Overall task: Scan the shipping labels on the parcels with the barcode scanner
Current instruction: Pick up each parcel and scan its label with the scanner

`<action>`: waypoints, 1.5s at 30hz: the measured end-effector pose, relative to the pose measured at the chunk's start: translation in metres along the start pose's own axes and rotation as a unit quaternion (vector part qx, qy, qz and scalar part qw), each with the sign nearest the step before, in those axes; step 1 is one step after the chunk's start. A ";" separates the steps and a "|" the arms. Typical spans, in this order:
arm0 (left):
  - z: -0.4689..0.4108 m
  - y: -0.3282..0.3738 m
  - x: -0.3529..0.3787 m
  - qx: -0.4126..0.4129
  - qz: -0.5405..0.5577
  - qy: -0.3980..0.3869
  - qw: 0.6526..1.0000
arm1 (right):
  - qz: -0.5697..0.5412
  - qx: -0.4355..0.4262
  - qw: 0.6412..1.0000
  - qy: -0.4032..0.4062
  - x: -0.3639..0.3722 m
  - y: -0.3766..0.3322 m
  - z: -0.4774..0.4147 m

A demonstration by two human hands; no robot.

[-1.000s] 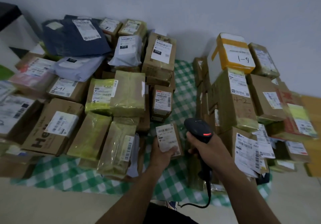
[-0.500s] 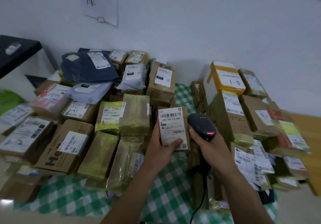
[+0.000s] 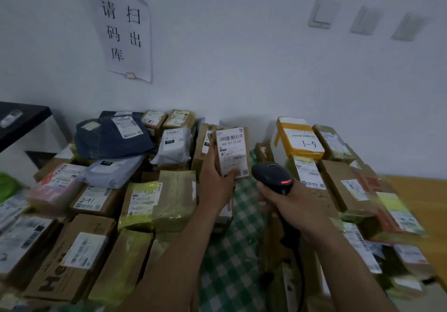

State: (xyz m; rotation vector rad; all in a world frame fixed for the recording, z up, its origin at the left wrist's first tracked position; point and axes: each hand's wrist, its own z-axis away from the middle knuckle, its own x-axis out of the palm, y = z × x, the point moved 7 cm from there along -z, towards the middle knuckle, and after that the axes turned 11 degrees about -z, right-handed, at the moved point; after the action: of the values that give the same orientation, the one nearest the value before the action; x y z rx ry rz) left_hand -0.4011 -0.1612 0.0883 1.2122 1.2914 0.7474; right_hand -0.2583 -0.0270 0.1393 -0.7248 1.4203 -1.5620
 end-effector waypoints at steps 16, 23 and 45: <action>-0.053 -0.016 0.044 0.033 -0.065 0.001 0.997 | -0.015 0.014 1.000 -0.012 -0.008 -0.003 -0.020; -0.035 -0.011 0.042 0.028 -0.046 -0.030 0.998 | -0.026 0.013 1.000 0.000 -0.012 -0.002 -0.018; 0.052 -0.059 0.089 -0.095 -0.019 -0.182 0.979 | -0.065 0.062 0.993 0.072 -0.035 0.043 -0.002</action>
State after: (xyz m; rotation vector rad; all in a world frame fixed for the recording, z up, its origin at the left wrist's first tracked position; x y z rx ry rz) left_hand -0.3460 -0.1056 -0.0013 1.1035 0.9178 0.5743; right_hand -0.2350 0.0066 0.1015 -0.6515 1.3885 -1.8186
